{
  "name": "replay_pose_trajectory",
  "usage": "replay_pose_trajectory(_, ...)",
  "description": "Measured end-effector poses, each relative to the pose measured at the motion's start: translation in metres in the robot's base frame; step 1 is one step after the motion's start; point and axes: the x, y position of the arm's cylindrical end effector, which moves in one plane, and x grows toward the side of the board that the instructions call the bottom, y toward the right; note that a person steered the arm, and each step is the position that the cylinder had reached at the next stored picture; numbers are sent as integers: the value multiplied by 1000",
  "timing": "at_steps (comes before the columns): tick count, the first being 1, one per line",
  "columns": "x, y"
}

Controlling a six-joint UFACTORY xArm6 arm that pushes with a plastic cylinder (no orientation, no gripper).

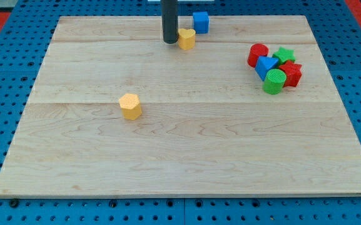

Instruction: Slide the yellow heart towards the top center

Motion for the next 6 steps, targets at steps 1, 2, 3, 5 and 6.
replay_pose_trajectory(1,48,1)
replay_pose_trajectory(2,67,36)
replay_pose_trajectory(3,37,46)
replay_pose_trajectory(5,9,23)
replay_pose_trajectory(6,2,-4)
